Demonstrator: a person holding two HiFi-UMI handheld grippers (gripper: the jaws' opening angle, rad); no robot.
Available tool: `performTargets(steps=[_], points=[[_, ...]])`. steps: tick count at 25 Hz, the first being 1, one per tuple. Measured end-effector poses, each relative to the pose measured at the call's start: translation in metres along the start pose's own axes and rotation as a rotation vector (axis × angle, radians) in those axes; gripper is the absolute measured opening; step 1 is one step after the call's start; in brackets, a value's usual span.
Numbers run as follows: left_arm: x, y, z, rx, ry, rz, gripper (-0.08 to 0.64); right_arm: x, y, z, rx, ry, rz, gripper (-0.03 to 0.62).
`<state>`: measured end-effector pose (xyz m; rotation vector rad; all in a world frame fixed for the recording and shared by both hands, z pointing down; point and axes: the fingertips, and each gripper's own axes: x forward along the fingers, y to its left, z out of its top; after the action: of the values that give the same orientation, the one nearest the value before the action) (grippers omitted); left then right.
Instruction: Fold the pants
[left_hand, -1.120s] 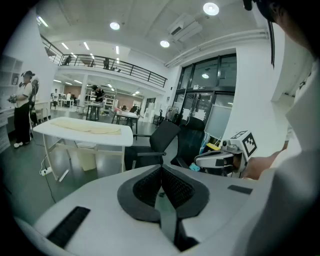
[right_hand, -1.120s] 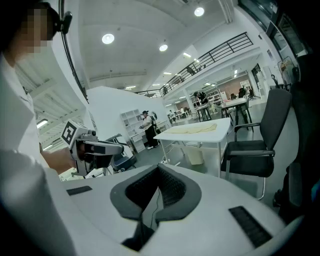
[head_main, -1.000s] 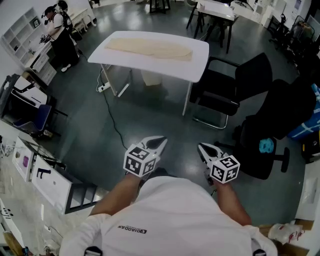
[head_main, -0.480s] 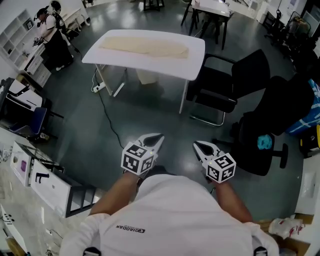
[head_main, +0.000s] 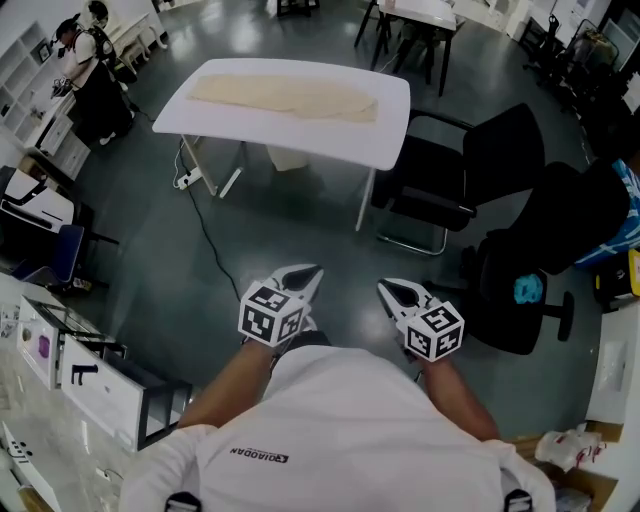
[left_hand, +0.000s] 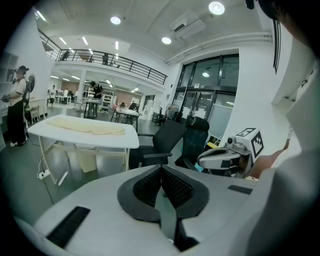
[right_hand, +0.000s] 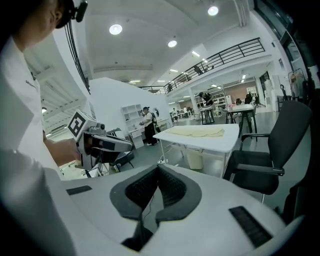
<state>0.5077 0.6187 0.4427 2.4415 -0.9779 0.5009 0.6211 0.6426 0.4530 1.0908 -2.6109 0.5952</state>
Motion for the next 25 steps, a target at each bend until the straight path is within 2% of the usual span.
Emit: performTargets(steps=[7, 15, 25], points=[[0.015, 0.052, 0.04, 0.013, -0.028, -0.024, 0.029, 0.051, -0.027, 0.031, 0.048, 0.012, -0.037, 0.015], [0.022, 0.117, 0.047, -0.013, -0.011, -0.041, 0.029, 0.118, -0.045, 0.055, 0.072, 0.034, -0.063, 0.015], [0.018, 0.201, 0.051, -0.01, -0.009, -0.034, 0.028, 0.195, -0.033, 0.071, 0.063, 0.056, -0.057, 0.015]])
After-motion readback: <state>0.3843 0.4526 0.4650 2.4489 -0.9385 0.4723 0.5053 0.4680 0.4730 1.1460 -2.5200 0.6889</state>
